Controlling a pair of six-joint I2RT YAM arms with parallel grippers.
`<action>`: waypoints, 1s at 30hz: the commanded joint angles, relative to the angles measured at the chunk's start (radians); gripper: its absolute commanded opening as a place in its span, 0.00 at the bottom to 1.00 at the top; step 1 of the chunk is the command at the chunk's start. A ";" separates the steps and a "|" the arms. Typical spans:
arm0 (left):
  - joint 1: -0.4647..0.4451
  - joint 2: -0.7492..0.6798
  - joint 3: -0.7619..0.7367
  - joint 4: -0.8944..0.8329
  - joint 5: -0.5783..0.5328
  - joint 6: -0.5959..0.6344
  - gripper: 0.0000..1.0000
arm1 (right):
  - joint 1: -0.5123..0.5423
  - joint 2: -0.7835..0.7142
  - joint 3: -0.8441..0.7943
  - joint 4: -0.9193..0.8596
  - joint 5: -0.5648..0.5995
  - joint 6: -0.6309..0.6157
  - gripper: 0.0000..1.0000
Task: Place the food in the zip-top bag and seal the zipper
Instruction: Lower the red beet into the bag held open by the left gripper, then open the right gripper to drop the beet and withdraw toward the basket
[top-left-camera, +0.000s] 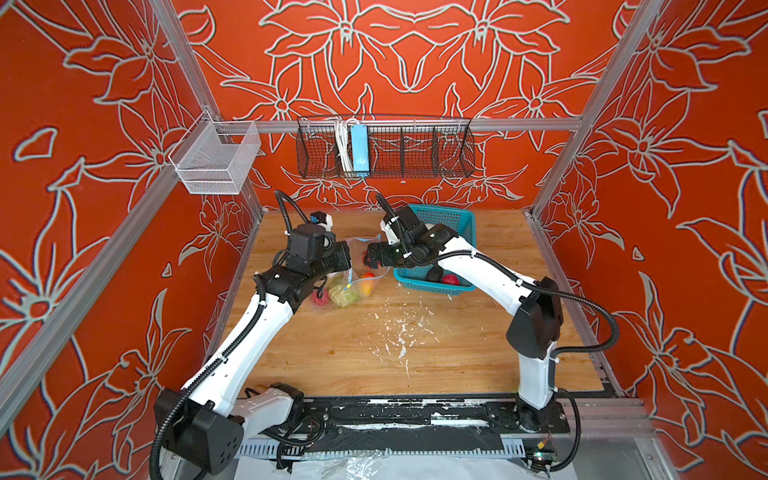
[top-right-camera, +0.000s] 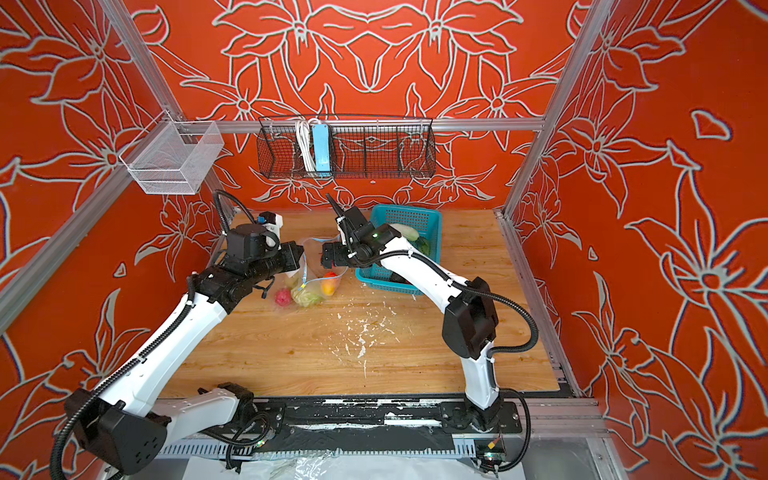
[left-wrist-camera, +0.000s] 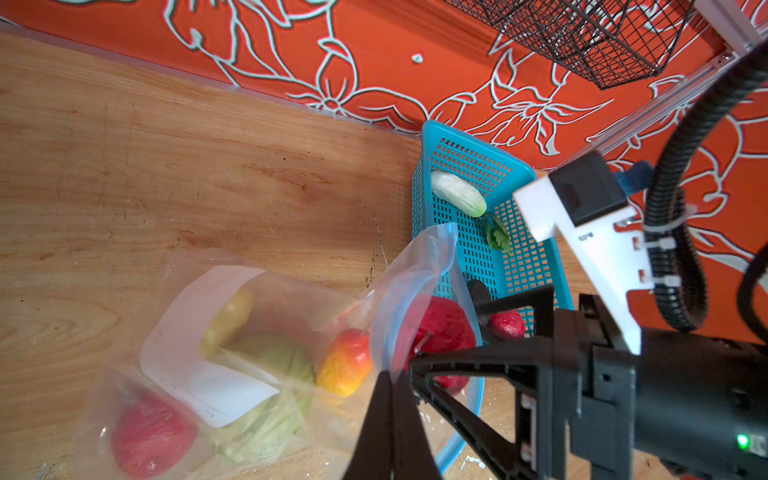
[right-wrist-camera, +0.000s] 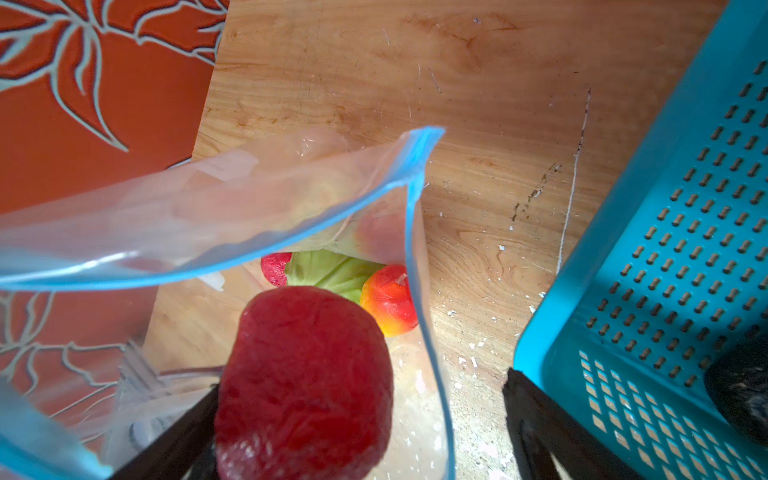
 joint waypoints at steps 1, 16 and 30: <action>0.009 -0.026 0.013 0.009 -0.006 -0.003 0.00 | -0.010 0.015 -0.030 0.043 -0.040 -0.022 0.98; 0.015 -0.029 0.014 0.005 -0.014 -0.004 0.00 | -0.076 -0.153 -0.389 0.395 -0.225 -0.034 0.98; 0.022 -0.029 0.017 -0.004 -0.032 0.001 0.00 | -0.136 -0.272 -0.469 0.358 -0.230 -0.049 0.98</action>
